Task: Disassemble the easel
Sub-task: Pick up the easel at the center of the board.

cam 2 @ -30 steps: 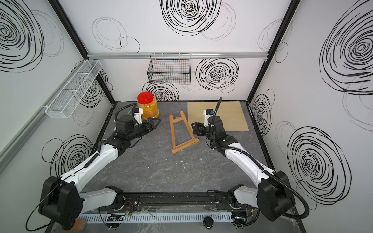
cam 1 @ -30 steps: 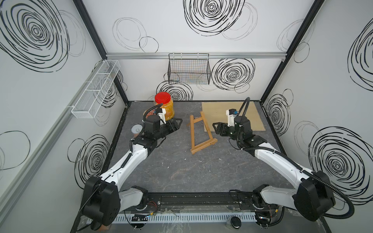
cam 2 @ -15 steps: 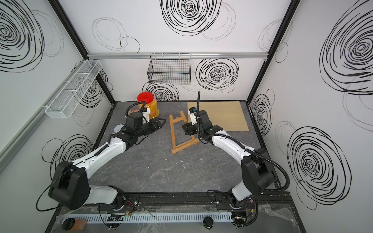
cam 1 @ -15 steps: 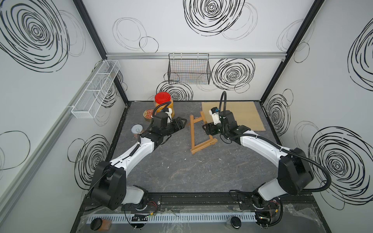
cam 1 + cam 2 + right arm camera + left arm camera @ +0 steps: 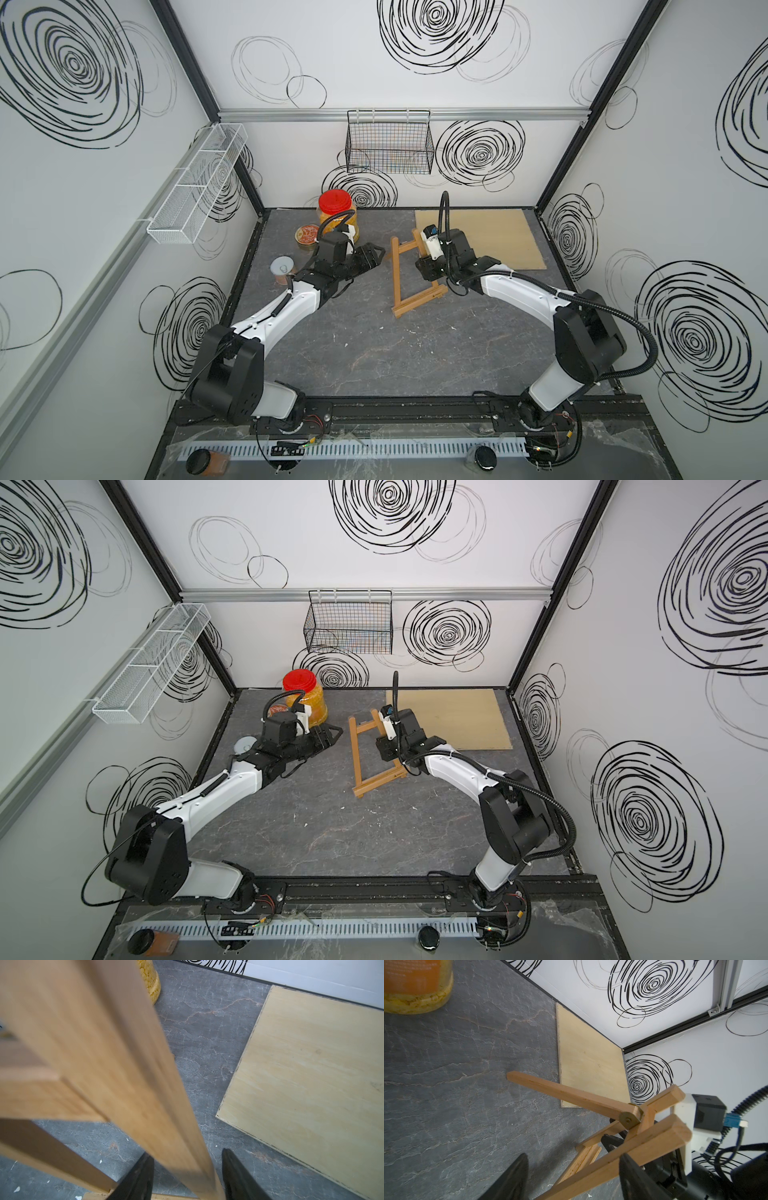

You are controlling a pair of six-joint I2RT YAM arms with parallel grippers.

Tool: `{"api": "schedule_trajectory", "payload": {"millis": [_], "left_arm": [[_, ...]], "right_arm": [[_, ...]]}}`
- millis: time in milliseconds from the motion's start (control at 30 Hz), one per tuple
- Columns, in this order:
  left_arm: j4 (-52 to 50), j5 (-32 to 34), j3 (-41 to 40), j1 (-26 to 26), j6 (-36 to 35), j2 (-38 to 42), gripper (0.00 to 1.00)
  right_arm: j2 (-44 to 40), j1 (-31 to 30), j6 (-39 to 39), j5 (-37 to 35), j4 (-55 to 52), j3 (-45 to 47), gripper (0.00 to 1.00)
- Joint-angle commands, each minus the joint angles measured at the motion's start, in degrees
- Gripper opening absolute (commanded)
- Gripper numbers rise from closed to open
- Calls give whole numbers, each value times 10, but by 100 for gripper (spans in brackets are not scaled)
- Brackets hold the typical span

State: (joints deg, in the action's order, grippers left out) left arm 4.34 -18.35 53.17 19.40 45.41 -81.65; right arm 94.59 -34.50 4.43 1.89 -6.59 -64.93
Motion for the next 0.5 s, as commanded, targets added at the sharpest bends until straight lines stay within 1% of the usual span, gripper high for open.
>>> {"api": "schedule_trajectory", "payload": {"millis": [0, 200, 467], "left_arm": [[13, 1, 18, -7, -11, -4, 72], [9, -5, 15, -12, -14, -3, 72], [5, -8, 13, -25, -20, 7, 72]], "right_arm": [[6, -6, -16, -17, 19, -6, 49], [11, -9, -25, -22, 32, -2, 35], [-9, -16, -42, -21, 16, -6, 20]]}}
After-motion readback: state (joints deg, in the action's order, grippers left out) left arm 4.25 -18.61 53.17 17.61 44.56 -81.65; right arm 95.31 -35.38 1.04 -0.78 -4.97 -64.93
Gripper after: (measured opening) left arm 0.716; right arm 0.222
